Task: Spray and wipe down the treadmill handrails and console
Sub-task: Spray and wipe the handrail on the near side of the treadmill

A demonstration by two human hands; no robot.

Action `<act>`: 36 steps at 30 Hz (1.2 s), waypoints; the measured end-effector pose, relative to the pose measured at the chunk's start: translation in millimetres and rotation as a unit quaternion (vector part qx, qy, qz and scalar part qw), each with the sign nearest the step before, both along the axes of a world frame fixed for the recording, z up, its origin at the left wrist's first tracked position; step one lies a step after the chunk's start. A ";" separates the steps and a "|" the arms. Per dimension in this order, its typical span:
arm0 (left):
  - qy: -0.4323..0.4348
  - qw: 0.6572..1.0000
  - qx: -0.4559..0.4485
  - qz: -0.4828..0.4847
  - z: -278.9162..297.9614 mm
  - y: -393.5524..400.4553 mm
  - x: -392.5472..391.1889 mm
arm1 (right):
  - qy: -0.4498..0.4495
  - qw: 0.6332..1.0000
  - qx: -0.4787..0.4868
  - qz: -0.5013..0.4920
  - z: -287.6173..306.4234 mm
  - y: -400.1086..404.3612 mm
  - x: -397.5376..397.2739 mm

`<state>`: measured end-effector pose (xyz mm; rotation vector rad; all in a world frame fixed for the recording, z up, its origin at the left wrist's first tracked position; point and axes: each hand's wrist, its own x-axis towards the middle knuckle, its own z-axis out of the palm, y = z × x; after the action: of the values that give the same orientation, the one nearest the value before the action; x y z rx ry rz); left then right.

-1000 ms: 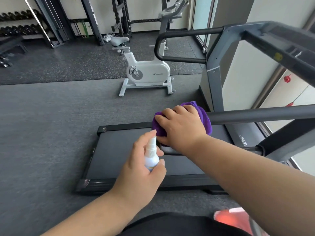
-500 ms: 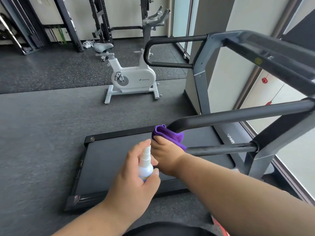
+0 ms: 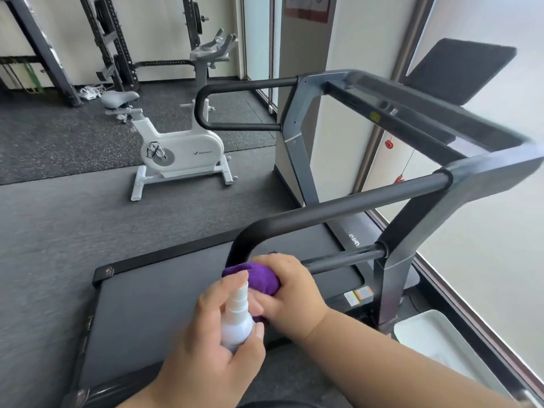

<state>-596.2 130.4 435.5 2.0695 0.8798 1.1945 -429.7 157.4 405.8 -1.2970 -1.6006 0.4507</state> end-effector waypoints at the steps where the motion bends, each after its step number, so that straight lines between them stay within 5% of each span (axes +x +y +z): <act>1: 0.000 1.000 -0.006 -0.003 -1.5 -1.1 7.6 | 0.066 0.997 -0.033 -0.031 0.1 -9.7 12.2; 5: 0.027 1.000 0.001 0.000 -5.6 -3.1 45.9 | 0.242 0.955 -0.055 -0.163 0.9 -34.7 65.7; 16: 0.071 0.997 -0.001 -0.011 -1.2 -3.6 173.3 | 0.242 0.917 0.100 -0.301 52.9 -22.3 252.5; 21: 0.058 0.998 -0.007 0.019 3.5 2.4 210.2 | 0.076 0.945 0.118 -0.296 63.5 12.8 327.8; 26: 0.069 0.995 -0.040 0.055 0.8 -1.2 228.7 | -0.257 0.923 0.013 -0.287 45.4 40.2 342.9; 36: 0.069 0.985 -0.085 0.132 -7.2 -8.4 206.6 | -0.319 0.927 0.048 -0.191 29.7 48.1 271.4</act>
<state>-389.6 122.0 428.3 1.9574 1.3096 1.0738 -158.3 205.4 435.6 -1.7390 -1.7872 -0.3283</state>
